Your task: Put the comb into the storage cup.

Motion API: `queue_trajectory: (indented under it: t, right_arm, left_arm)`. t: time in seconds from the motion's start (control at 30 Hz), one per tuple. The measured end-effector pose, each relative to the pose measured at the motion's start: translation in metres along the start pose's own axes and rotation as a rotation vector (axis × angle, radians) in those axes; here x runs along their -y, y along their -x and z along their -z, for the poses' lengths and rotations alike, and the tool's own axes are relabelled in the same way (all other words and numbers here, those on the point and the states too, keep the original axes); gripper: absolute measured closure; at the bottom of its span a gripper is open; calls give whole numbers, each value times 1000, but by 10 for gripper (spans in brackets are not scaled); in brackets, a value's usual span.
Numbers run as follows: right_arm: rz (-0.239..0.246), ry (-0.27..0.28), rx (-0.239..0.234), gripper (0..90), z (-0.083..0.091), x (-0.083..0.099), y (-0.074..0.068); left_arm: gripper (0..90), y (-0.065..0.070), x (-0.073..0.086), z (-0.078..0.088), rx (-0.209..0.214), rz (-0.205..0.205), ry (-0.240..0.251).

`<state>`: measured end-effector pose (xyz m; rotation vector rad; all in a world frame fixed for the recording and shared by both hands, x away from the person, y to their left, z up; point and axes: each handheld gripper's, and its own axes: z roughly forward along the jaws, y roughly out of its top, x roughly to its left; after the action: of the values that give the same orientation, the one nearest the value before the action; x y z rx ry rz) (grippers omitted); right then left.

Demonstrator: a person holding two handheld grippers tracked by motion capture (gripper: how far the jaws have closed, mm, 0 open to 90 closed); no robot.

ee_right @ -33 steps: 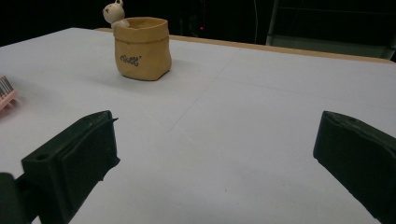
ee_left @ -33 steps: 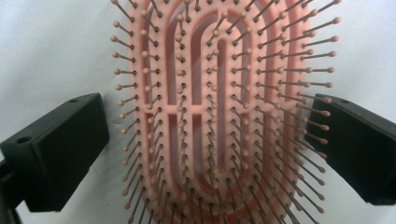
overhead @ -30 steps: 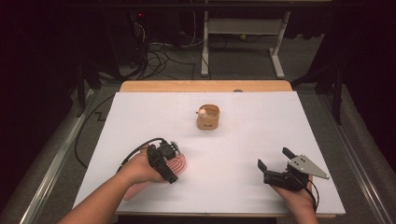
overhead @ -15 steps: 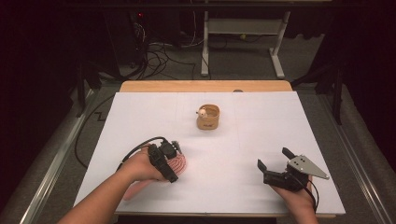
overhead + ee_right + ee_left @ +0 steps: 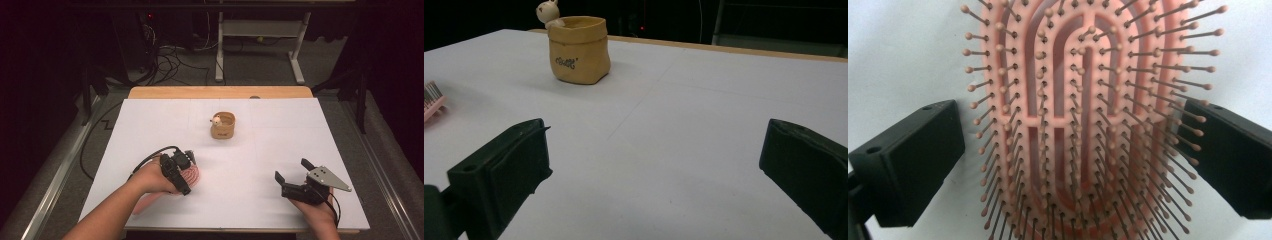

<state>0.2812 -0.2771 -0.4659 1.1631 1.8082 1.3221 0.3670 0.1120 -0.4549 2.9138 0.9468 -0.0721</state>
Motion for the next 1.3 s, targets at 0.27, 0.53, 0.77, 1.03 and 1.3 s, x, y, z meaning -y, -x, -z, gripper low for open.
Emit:
queue_trajectory:
  t: [0.27,0.53,0.77,1.03,1.3]
  right_arm:
    - [0,2,3,4,1,0,0]
    - [-3,1,5,4,1,0,1]
    - [-1,1,3,4,1,0,0]
    - [-1,-2,5,4,1,0,0]
    - [-3,3,8,4,2,0,1]
  left_arm:
    - [2,0,-1,0,-1,-3,-13]
    - [22,-1,-4,2,-1,-4,-31]
    - [44,0,-5,3,-11,-7,-38]
    - [75,-2,-4,4,-10,-3,-31]
    - [93,-1,-5,4,-14,4,-36]
